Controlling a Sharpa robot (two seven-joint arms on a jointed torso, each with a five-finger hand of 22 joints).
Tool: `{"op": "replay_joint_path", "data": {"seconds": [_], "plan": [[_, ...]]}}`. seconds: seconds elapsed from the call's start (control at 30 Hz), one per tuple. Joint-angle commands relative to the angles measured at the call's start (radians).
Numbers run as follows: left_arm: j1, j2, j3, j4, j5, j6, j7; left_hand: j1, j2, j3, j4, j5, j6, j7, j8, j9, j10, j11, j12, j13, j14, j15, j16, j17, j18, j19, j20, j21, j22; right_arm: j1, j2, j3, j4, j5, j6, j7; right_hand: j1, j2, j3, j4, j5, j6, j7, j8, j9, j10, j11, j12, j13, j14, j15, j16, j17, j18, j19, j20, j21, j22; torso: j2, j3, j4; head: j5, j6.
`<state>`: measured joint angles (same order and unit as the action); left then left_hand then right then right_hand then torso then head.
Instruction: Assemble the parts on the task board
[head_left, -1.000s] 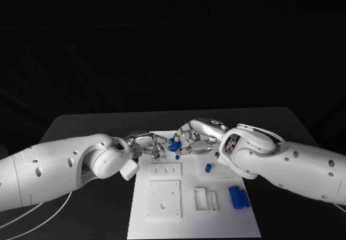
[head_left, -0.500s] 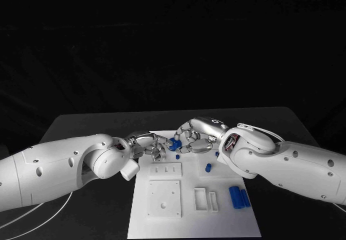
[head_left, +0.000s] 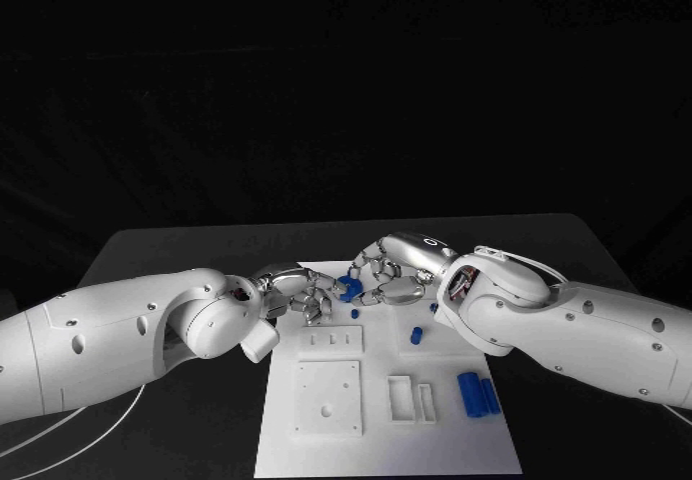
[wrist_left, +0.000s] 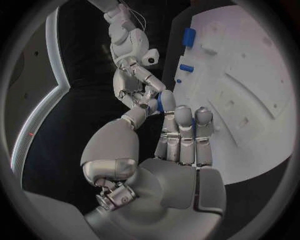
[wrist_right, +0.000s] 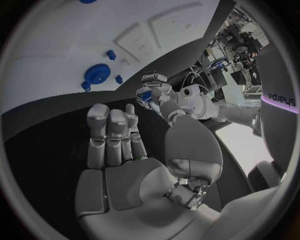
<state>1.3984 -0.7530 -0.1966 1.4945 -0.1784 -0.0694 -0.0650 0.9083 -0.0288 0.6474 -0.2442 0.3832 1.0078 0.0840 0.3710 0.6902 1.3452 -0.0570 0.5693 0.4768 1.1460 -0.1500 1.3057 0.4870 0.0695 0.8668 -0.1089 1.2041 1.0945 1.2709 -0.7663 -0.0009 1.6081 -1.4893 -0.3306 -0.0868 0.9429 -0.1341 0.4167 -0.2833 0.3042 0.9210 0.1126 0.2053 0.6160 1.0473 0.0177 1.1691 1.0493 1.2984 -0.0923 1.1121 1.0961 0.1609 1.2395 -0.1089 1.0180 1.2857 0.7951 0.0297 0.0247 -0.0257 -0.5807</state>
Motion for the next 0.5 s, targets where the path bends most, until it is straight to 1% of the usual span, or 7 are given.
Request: {"op": "replay_joint_path", "data": {"seconds": [0.03, 0.1, 0.5], "plan": [[-0.001, 0.001, 0.000, 0.005, -0.008, 0.033, 0.001, 0.008, 0.001, 0.004, 0.000, 0.003, 0.113, -0.041, 0.001, 0.038, 0.004, 0.001, 0.003, 0.001, -0.003, -0.008, 0.006, 0.000, 0.012, 0.004, -0.137, 0.003, -0.001, -0.001, 0.000, 0.000, -0.002, -0.013, -0.015, -0.007, 0.002, 0.011, 0.013, 0.003, -0.011, -0.007, 0.018, -0.004, -0.002, 0.006, -0.001, 0.002, -0.002, 0.006, -0.001, -0.006, -0.001, 0.101, 0.005, 0.000, -0.004, -0.001, 0.000, 0.0000, 0.0006, -0.001, -0.001], [-0.001, 0.000, 0.000, 0.005, -0.010, 0.034, 0.000, 0.009, 0.000, 0.005, -0.001, 0.004, 0.113, -0.041, 0.001, 0.038, 0.004, 0.000, 0.003, 0.002, -0.003, -0.009, 0.006, 0.001, 0.012, 0.004, -0.137, 0.004, -0.001, -0.001, 0.000, 0.000, -0.003, -0.013, -0.016, -0.008, 0.002, 0.011, 0.024, 0.006, -0.018, -0.006, 0.018, -0.005, -0.004, 0.007, -0.001, 0.002, -0.003, 0.007, -0.001, -0.007, -0.001, 0.101, 0.007, 0.001, -0.005, -0.002, 0.000, 0.0001, 0.0002, -0.001, -0.001], [-0.001, -0.001, 0.000, 0.005, -0.024, 0.042, -0.003, 0.012, -0.004, 0.005, -0.003, 0.004, 0.114, -0.041, 0.000, 0.040, 0.005, 0.000, 0.002, 0.002, -0.003, -0.009, 0.006, 0.000, 0.012, 0.004, -0.138, 0.005, -0.002, -0.001, -0.002, 0.000, -0.005, -0.011, -0.019, -0.008, -0.003, 0.010, 0.053, 0.018, -0.025, -0.002, 0.017, -0.005, -0.008, 0.009, -0.002, 0.003, -0.006, 0.010, -0.002, -0.009, -0.001, 0.101, 0.011, 0.002, -0.007, -0.002, 0.000, 0.0008, -0.0003, -0.001, -0.001]]}}
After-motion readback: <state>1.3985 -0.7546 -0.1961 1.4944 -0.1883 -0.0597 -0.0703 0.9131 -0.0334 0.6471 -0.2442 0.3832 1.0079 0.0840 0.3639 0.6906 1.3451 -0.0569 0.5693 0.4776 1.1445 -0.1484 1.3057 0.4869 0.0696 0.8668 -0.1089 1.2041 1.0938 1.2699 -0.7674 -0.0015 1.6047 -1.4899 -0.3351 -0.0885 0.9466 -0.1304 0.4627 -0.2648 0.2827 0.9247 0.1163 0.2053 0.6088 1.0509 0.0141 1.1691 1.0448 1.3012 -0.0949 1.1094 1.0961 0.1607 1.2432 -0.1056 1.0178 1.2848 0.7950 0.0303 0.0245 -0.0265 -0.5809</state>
